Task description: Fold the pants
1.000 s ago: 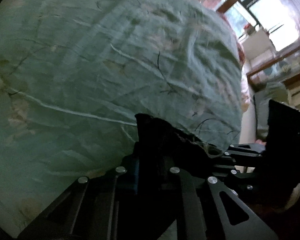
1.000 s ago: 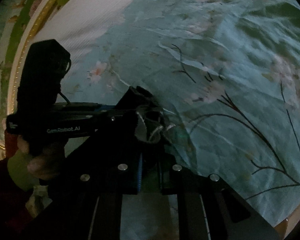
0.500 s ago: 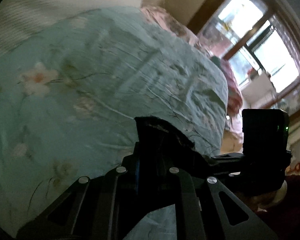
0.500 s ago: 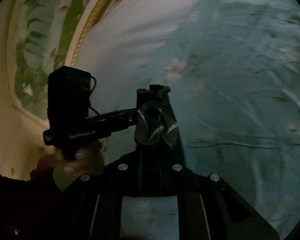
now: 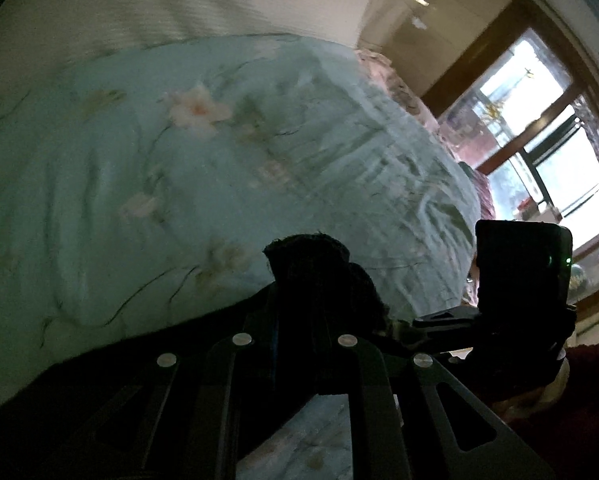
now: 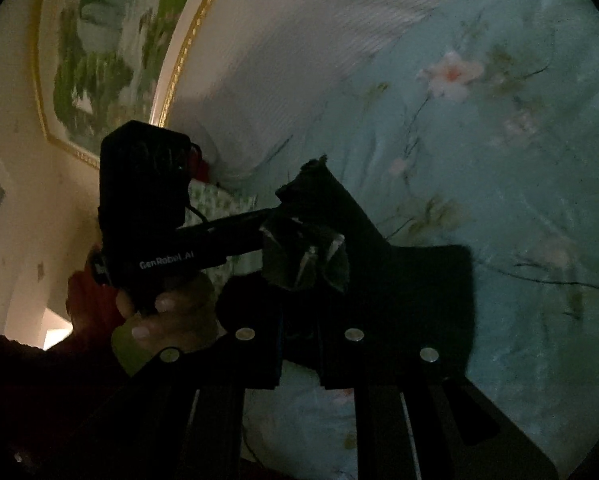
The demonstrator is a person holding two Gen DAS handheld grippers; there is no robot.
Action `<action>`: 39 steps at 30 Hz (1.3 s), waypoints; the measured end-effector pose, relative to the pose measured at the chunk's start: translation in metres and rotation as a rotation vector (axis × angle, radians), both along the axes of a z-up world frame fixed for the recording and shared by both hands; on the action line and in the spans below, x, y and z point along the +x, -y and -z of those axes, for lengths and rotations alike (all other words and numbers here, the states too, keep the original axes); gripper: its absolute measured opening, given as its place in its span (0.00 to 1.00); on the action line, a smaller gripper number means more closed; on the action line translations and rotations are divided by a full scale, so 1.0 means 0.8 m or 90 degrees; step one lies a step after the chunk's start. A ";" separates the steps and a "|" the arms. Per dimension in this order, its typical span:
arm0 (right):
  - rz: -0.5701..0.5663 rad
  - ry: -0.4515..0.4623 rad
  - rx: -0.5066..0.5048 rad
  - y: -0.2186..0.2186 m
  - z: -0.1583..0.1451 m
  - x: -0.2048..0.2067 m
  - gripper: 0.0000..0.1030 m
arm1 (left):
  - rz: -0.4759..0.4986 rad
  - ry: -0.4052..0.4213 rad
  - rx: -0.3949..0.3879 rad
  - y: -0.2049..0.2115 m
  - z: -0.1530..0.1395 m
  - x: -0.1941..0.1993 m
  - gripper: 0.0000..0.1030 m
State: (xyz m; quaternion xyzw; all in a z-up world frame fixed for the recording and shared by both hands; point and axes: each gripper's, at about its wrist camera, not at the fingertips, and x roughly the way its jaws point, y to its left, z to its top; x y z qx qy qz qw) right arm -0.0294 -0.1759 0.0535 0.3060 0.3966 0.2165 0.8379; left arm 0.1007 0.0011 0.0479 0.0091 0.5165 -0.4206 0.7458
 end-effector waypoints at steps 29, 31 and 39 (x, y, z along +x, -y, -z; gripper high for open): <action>-0.176 -0.134 -0.180 -0.117 0.094 0.055 0.58 | -0.267 -0.116 0.023 -0.165 0.115 -0.030 0.10; -0.192 -0.130 -0.183 -0.120 0.093 0.055 0.59 | -0.299 -0.121 0.010 -0.180 0.110 -0.036 0.13; -0.257 -0.107 -0.173 -0.151 0.074 0.066 0.59 | -0.449 -0.133 -0.024 -0.258 0.098 -0.078 0.23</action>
